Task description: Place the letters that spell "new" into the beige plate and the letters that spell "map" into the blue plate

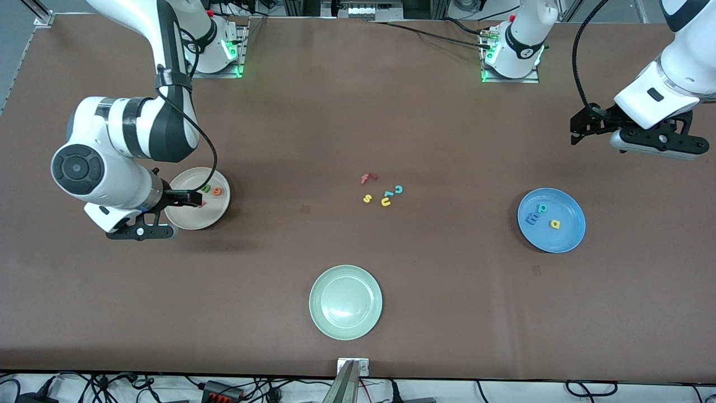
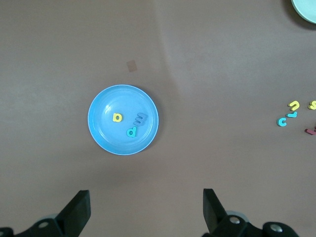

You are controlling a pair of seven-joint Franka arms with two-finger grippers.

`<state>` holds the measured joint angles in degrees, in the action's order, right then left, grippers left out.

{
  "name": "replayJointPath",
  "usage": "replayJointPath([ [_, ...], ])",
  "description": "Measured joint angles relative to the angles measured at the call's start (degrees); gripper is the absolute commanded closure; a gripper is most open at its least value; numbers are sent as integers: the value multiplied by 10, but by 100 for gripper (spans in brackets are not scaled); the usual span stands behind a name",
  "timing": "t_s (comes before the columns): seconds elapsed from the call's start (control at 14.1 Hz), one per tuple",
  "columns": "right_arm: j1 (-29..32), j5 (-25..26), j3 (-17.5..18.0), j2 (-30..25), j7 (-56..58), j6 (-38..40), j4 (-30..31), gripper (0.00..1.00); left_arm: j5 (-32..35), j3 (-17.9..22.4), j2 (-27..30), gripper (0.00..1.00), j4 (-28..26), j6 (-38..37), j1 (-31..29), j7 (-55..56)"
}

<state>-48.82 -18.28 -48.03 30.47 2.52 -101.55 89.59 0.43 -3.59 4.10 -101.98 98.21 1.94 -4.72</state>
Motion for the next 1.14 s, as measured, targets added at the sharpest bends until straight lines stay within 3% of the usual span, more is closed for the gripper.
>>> replayJointPath([
  [0.14, 9, -43, -9, -1, 0, 0, -9, 0, 0, -1, 0, 0, 0, 0, 0, 2],
  [0.28, 46, -51, 22, -14, -1, 0, -21, 0, 0, -1, 0, 0, 2, -4, 0, 8],
  [0.57, 146, 28, 145, -76, -31, 2, -44, 0, 0, -1, 0, 0, 3, -8, 0, 10],
  [0.85, 329, 132, 334, -154, -39, 11, -48, 0, 0, -1, 0, 0, 4, -9, 0, 11],
  [0.99, 394, 149, 372, -184, -39, 19, -48, 0, 0, -1, 0, 0, 4, -9, 0, 11],
  [1.14, 437, 150, 379, -206, -35, 44, -48, 0, 0, -1, 0, 0, 4, -10, 0, 11],
])
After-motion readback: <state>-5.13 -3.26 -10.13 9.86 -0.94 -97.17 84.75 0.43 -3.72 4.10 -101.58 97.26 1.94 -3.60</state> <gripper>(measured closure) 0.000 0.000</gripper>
